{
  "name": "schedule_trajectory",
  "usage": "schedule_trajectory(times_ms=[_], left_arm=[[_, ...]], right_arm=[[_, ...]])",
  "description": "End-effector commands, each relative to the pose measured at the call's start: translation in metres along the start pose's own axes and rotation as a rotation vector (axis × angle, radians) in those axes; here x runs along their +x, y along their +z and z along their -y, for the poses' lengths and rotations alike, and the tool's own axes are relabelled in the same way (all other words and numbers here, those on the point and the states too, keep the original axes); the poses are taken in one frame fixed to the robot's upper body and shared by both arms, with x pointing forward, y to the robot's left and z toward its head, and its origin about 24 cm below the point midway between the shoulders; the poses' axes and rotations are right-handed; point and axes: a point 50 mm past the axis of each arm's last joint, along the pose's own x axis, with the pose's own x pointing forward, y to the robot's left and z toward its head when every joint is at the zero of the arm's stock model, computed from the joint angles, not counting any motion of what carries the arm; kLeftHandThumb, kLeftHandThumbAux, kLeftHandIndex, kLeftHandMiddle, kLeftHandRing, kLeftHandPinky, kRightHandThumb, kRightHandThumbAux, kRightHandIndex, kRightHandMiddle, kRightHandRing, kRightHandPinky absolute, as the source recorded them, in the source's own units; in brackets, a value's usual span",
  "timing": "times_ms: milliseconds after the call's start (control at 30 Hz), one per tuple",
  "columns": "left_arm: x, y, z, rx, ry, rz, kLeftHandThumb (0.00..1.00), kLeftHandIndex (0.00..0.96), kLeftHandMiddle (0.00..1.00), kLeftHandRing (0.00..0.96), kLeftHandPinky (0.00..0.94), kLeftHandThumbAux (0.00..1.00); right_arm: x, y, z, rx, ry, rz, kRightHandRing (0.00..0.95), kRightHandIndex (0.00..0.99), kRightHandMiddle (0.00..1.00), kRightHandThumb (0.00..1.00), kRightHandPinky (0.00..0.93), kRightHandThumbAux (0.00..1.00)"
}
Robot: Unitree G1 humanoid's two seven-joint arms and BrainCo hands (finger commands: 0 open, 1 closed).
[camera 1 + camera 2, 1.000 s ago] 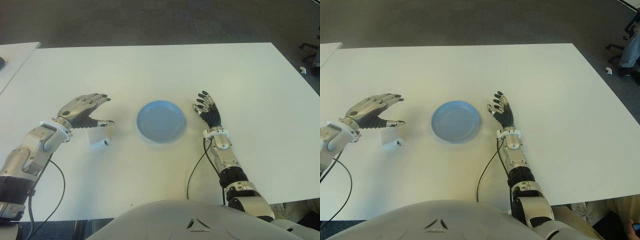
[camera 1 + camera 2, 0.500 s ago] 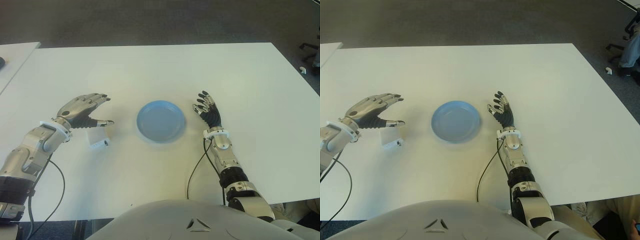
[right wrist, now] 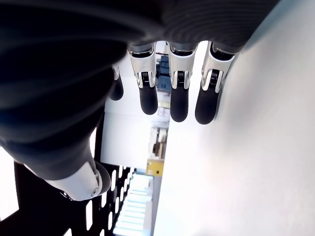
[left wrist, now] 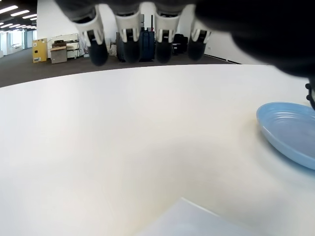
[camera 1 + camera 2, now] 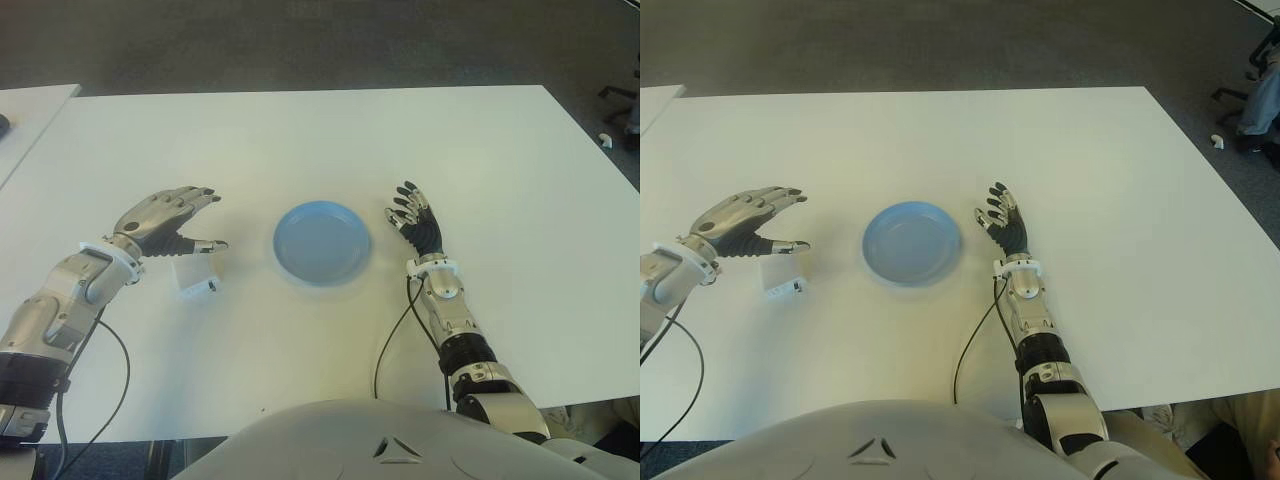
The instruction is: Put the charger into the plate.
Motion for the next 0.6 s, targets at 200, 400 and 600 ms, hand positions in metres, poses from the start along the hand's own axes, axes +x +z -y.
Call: schedule_trajectory(times_ms=[200, 400, 600], left_arm=[[0.0011, -0.0012, 0.0052, 0.006, -0.018, -0.004, 0.331, 0.000, 0.000, 0.000, 0.058, 0.193], [0.0019, -0.0021, 0.0055, 0.006, -0.018, -0.005, 0.331, 0.000, 0.000, 0.000, 0.058, 0.193], [0.0024, -0.0026, 0.0056, 0.006, -0.018, -0.005, 0.331, 0.000, 0.000, 0.000, 0.058, 0.193]], right_arm=[[-0.0075, -0.0196, -0.0011, -0.005, 0.004, -0.102, 0.162, 0.033, 0.153, 0.526, 0.199, 0.723], [-0.0065, -0.0193, -0.0014, -0.018, 0.005, -0.096, 0.160, 0.033, 0.151, 0.530, 0.205, 0.725], [-0.0059, -0.0183, -0.0014, -0.027, 0.005, -0.081, 0.165, 0.035, 0.154, 0.543, 0.215, 0.736]])
